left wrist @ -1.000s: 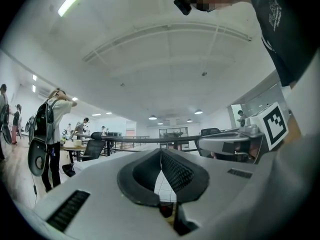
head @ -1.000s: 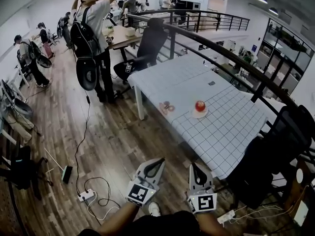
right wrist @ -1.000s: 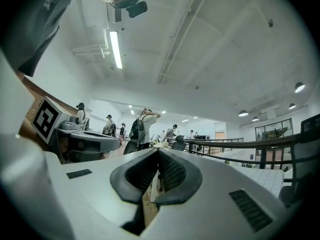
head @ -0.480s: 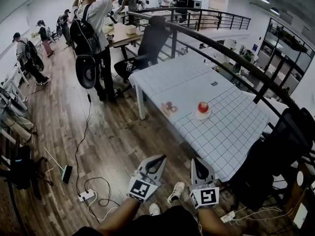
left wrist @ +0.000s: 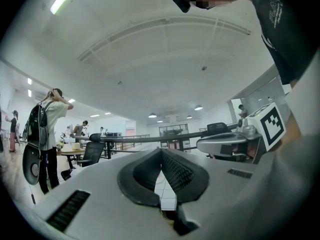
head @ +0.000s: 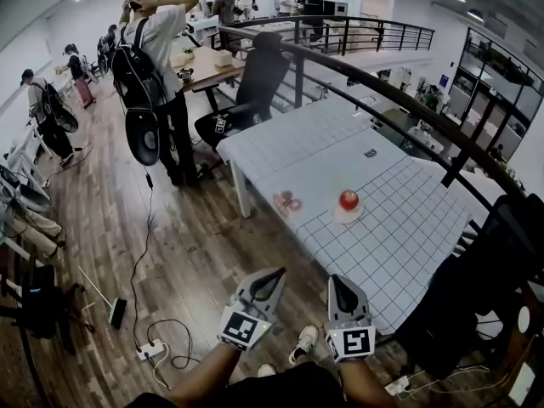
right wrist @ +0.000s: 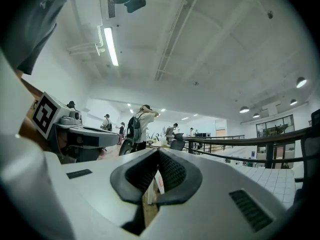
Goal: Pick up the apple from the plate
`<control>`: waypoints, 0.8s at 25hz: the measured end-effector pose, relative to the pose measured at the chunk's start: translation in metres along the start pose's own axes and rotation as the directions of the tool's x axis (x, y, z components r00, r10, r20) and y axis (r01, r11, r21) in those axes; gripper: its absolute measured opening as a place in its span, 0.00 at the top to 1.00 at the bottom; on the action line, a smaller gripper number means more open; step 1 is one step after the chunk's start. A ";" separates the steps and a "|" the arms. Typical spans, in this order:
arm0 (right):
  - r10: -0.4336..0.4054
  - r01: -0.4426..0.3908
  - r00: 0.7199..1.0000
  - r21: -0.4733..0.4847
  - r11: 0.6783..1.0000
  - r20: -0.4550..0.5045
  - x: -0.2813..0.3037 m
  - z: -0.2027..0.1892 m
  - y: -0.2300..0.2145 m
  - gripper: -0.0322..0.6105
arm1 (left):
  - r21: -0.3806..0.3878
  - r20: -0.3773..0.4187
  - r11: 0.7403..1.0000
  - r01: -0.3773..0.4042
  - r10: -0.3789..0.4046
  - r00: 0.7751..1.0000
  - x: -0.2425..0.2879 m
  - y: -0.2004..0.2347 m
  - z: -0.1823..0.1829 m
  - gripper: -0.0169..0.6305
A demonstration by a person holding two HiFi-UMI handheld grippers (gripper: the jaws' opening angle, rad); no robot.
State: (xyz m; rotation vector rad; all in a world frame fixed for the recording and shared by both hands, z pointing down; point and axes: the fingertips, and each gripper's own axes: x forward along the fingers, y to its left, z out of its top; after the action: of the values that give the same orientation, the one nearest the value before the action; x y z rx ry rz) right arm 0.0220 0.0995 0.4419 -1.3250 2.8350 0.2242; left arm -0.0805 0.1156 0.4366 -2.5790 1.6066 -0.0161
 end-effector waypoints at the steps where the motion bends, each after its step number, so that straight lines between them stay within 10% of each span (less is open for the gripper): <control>1: 0.000 0.000 1.000 0.001 1.000 -0.001 0.006 -0.002 -0.007 0.91 | -0.003 0.000 1.000 0.002 -0.002 1.000 0.009 0.001 -0.001 0.94; 20: 0.021 -0.021 1.000 0.034 0.999 -0.010 0.089 -0.030 -0.125 0.91 | -0.049 -0.075 0.998 0.025 -0.028 0.997 0.160 0.010 -0.027 0.94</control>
State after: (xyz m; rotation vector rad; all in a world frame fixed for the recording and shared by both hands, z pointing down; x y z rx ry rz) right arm 0.0619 -0.0509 0.4501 -1.2945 2.8488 0.1688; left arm -0.0209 -0.0341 0.4552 -2.6668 1.6169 -0.0795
